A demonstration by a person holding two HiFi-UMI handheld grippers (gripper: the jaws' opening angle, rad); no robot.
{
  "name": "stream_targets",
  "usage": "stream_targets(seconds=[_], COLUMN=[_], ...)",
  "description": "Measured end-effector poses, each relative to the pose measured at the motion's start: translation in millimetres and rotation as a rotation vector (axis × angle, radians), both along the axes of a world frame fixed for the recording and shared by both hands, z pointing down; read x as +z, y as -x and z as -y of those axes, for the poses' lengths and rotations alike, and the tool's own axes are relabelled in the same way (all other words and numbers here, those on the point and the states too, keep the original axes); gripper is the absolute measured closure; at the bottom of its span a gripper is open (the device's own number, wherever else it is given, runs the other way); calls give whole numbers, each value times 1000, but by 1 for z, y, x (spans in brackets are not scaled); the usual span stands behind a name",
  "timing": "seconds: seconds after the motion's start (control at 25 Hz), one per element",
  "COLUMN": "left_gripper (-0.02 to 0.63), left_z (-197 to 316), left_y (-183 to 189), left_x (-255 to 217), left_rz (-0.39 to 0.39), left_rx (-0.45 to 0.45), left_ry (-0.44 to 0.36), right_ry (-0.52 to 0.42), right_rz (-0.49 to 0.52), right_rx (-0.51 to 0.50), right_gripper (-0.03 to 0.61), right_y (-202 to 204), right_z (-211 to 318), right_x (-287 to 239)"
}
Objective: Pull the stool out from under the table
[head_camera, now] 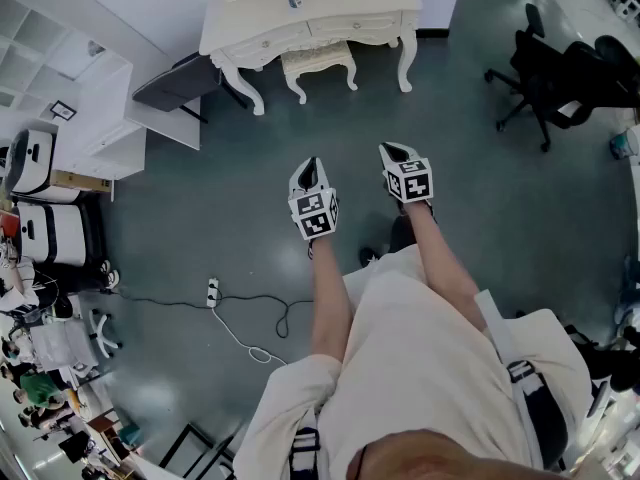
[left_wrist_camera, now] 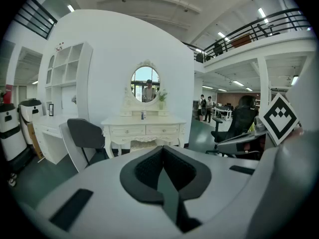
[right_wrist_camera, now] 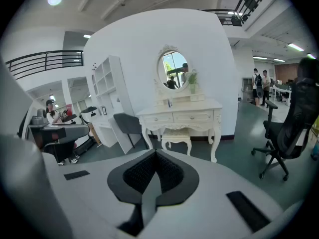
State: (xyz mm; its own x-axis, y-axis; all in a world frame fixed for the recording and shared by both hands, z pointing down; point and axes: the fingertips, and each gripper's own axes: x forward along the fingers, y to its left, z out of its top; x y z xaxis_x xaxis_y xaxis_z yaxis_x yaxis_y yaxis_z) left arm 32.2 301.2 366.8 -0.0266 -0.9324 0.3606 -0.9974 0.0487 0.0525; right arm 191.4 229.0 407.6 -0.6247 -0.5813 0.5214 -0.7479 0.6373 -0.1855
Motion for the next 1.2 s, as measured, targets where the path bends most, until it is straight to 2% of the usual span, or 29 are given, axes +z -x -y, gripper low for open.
stream_targets(seconds=[0.24, 0.44, 0.6, 0.8, 0.92, 1.2], left_gripper=[598, 598, 598, 598, 598, 598], left_z=[-2, 21, 54, 110, 148, 222], left_y=[6, 15, 23, 57, 77, 108], left_x=[2, 9, 10, -1, -10, -28], left_rz=[-3, -17, -4, 2, 21, 29], left_rx=[-1, -22, -10, 9, 4, -39], left_ry=[-1, -5, 0, -5, -9, -37], right_ry=[-24, -28, -20, -16, -23, -29], right_rz=[-38, -41, -12, 29, 65, 115], right_rx=[26, 64, 63, 70, 70, 65], right_gripper=[535, 535, 535, 534, 534, 534], right_y=[3, 6, 19, 57, 75, 90], right_z=[0, 31, 67, 124, 164, 244], right_x=[1, 3, 6, 3, -6, -19])
